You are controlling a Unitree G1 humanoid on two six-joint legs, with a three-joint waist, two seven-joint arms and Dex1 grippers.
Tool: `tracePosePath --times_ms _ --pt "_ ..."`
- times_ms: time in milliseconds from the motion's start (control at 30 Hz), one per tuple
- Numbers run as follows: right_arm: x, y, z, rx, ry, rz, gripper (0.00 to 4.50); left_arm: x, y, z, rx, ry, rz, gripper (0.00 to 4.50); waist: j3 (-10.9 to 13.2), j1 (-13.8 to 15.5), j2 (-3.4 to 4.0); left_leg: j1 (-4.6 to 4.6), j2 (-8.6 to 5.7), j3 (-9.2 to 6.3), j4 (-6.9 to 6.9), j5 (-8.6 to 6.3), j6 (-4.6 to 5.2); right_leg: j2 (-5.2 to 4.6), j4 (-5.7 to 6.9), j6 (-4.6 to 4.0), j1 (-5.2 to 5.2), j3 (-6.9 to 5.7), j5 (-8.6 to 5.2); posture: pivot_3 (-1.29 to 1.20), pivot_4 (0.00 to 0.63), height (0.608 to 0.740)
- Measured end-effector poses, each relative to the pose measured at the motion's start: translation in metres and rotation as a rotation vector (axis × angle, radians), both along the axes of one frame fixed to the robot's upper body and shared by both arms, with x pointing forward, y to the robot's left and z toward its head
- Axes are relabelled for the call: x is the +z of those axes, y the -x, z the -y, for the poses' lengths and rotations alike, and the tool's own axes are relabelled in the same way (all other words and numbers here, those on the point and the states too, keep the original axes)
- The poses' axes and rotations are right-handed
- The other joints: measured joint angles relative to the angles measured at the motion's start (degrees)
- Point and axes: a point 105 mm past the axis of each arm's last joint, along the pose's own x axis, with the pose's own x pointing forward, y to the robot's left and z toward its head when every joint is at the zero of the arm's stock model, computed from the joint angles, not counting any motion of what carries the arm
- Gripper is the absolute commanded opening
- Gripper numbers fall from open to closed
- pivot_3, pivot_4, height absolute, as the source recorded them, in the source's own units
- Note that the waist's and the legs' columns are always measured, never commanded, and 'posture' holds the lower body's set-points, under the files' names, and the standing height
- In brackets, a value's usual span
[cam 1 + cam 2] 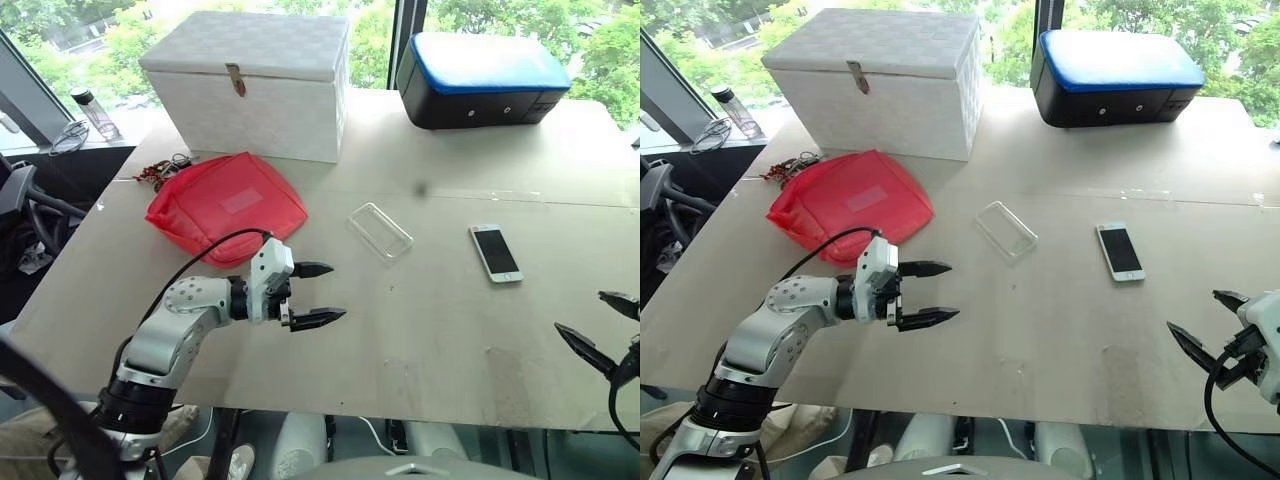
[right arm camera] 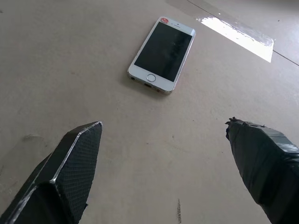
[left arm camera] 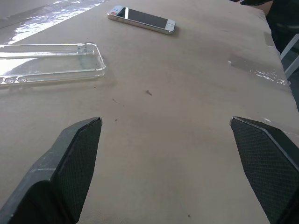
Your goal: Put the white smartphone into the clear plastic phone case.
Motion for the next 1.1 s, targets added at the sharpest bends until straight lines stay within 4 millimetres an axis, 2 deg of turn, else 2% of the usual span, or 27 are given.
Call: tracePosePath --times_ms 67,100,133,200,267,300,433,633,700,800,1067,1100 --pt "0.001 0.001 -0.001 0.001 -0.012 0.013 4.5 0.001 -0.003 0.002 -0.001 0.005 -0.001 4.47 0.0 0.0 0.0 0.0 -0.01 0.01 0.0 0.0 0.0 -0.01 0.0 0.0 0.0 0.0 0.0 0.0 0.15 0.74" --pt "0.003 0.002 -0.005 0.007 -0.068 0.044 4.5 0.008 -0.018 0.009 0.013 0.029 0.007 4.47 0.0 0.9 0.0 -0.02 -0.04 -0.09 0.05 0.0 0.0 0.0 0.02 0.02 0.03 -0.11 -0.01 0.0 0.15 0.74" --pt "0.007 0.001 -0.015 0.041 -0.115 0.078 4.5 0.015 -0.03 0.013 0.022 0.043 0.023 4.47 0.0 1.4 -0.02 -0.12 -0.05 -0.15 0.18 0.0 0.0 0.09 0.05 0.12 0.03 -0.25 -0.07 0.0 0.15 0.74" --pt "0.029 0.001 -0.05 0.203 -0.172 0.178 4.5 0.042 -0.052 0.027 0.008 0.054 0.106 4.47 0.0 1.4 0.02 -0.09 -0.11 -0.28 0.19 0.01 0.01 0.16 0.05 0.1 0.07 -0.16 -0.02 0.0 0.15 0.74" --pt "0.04 0.009 -0.07 0.303 -0.207 0.21 4.5 0.057 -0.066 0.035 -0.024 0.044 0.164 4.47 0.0 1.2 -0.01 -0.02 -0.21 -0.28 0.18 0.01 0.01 0.18 -0.01 0.1 0.16 -0.12 -0.01 0.0 0.15 0.74" --pt "0.045 0.013 -0.078 0.344 -0.226 0.22 4.5 0.058 -0.073 0.036 -0.037 0.026 0.17 4.47 0.0 1.0 -0.01 -0.03 -0.26 -0.24 0.17 0.01 0.01 0.18 -0.03 0.04 0.16 -0.12 0.02 0.0 0.15 0.74" --pt "0.047 0.019 -0.086 0.401 -0.245 0.196 4.5 0.043 -0.091 0.044 -0.113 -0.077 0.152 4.47 0.0 0.9 -0.05 -0.1 -0.48 -0.38 0.17 -0.01 0.04 0.16 -0.07 -0.05 0.1 -0.11 0.07 0.0 0.15 0.74" --pt "0.051 0.021 -0.093 0.405 -0.246 0.204 4.5 0.014 -0.116 0.063 -0.313 -0.422 0.244 4.47 0.1 1.2 -0.21 -0.21 -0.6 -0.47 0.16 -0.04 0.08 0.13 -0.11 -0.03 0.09 -0.23 0.05 0.0 0.15 0.74" --pt "0.052 0.023 -0.094 0.4 -0.252 0.206 4.5 0.007 -0.119 0.069 -0.329 -0.466 0.24 4.47 0.1 1.1 -0.27 -0.22 -0.6 -0.52 0.16 -0.06 0.13 0.11 -0.12 -0.01 0.1 -0.23 0.04 0.0 0.15 0.74" --pt "0.05 0.029 -0.097 0.38 -0.265 0.193 4.5 0.002 -0.124 0.077 -0.336 -0.564 0.26 3.64 0.2 1.0 -0.34 -0.21 -0.61 -0.56 0.16 -0.1 0.18 0.1 -0.11 0.04 0.1 -0.21 0.01 0.0 0.15 0.74" --pt "0.046 0.039 -0.099 0.319 -0.272 0.191 4.5 0.002 -0.133 0.083 -0.276 -0.603 0.269 0.12 0.2 0.9 -0.33 -0.15 -0.59 -0.58 0.18 -0.1 0.18 0.06 -0.03 0.08 0.11 -0.25 -0.01 0.0 0.15 0.74" --pt "0.045 0.039 -0.099 0.314 -0.272 0.196 4.5 0.002 -0.133 0.082 -0.271 -0.598 0.258 0.04 0.2 0.9 -0.33 -0.14 -0.59 -0.57 0.18 -0.1 0.18 0.07 -0.03 0.08 0.11 -0.26 -0.01 0.0 0.15 0.74"
